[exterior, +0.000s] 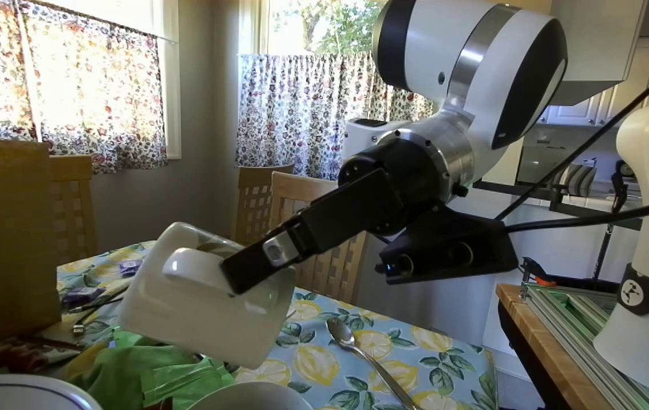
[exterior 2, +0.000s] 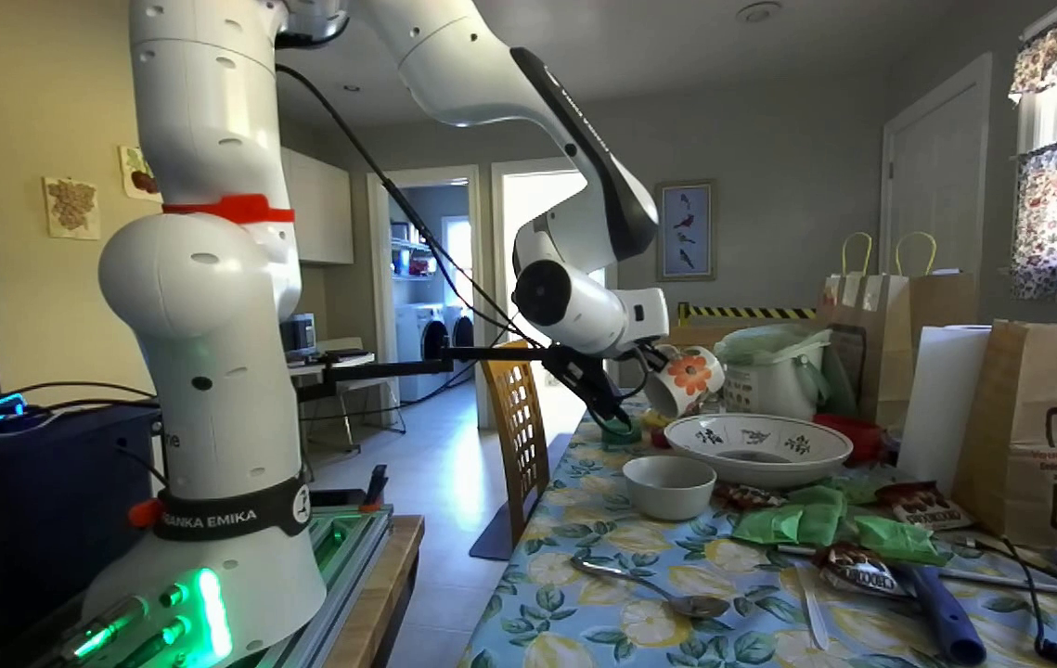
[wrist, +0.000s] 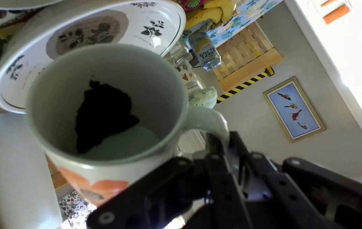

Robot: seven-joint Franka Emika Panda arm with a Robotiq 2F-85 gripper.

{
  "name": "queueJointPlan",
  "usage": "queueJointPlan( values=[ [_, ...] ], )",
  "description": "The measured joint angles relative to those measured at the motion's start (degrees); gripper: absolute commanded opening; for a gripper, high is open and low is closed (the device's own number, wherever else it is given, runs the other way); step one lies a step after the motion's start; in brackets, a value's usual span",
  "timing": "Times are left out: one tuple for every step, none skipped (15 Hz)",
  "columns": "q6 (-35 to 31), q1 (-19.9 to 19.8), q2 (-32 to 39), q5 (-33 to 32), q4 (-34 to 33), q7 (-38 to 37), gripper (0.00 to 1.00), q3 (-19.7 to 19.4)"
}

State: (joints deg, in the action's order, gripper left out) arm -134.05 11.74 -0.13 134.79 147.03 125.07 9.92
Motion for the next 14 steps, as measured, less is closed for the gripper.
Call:
queueJointPlan(
  values=[
    [-0.1, 0.0, -0.1, 0.0, 0.2, 0.1, 0.11, 0.0],
    [-0.1, 0.0, -0.1, 0.0, 0.3, 0.1, 0.11, 0.0],
    [-0.1, 0.0, -0.1, 0.0, 0.3, 0.2, 0.11, 0.0],
    [-0.1, 0.0, -0.1, 0.0, 0.3, 0.2, 0.03, 0.0],
    [-0.1, 0.0, -0.1, 0.0, 0.3, 0.2, 0.03, 0.0],
    [-0.2, 0.0, -0.1, 0.0, 0.3, 0.0, 0.03, 0.0],
    [-0.1, 0.0, 0.2, 0.0, 0.4, 0.0, 0.03, 0.0],
    [0.1, 0.0, 0.4, 0.0, 0.4, 0.0, 0.03, 0.0],
    [0.5, 0.0, 0.7, 0.0, 0.5, 0.0, 0.03, 0.0],
    [1.1, 0.0, 0.8, 0.0, 0.7, 0.0, 0.03, 0.0],
    [1.5, 0.0, 0.9, 0.0, 1.0, 0.0, 0.03, 0.0],
    [2.1, 0.0, 0.9, 0.0, 1.4, 0.0, 0.03, 0.0],
    [2.8, 0.0, 0.9, 0.1, 1.7, 0.1, 0.03, 0.0],
    [3.5, -0.1, 0.9, 0.7, 1.9, 0.3, 0.03, -0.1]
  ],
)
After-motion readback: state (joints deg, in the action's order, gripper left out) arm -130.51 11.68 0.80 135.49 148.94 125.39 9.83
